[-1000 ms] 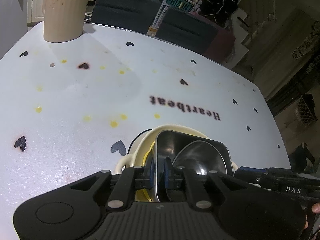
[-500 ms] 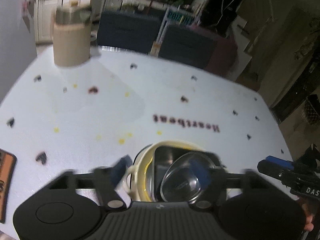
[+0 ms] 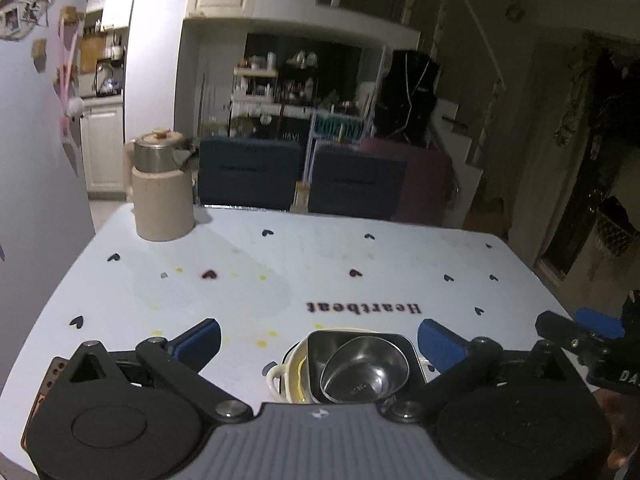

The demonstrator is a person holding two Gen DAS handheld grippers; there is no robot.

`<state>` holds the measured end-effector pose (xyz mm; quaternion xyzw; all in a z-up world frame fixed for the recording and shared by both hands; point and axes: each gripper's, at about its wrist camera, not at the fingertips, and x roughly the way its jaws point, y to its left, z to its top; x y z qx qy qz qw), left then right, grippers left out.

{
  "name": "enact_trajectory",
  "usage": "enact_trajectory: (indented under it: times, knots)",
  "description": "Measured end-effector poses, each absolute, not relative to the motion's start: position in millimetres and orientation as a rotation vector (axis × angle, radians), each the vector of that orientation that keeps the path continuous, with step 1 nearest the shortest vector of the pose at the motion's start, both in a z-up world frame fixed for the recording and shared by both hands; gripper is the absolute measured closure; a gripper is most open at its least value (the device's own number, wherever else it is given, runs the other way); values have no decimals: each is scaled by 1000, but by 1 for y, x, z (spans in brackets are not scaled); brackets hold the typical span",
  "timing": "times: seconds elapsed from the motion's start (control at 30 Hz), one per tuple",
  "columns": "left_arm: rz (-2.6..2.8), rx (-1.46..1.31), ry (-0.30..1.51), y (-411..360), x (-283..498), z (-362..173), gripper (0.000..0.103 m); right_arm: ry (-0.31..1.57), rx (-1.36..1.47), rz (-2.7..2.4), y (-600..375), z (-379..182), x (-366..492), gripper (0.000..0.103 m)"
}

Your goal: Organize plates and bowls

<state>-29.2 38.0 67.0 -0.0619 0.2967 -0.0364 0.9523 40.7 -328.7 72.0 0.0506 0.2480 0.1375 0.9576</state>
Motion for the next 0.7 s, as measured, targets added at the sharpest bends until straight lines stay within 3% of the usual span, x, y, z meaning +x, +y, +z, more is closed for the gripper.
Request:
enact_trajectory:
  times: [0.7]
  knots:
    - [-49,-27,538,29,-103,23,0,404,-1,137,-325,31,-57,0]
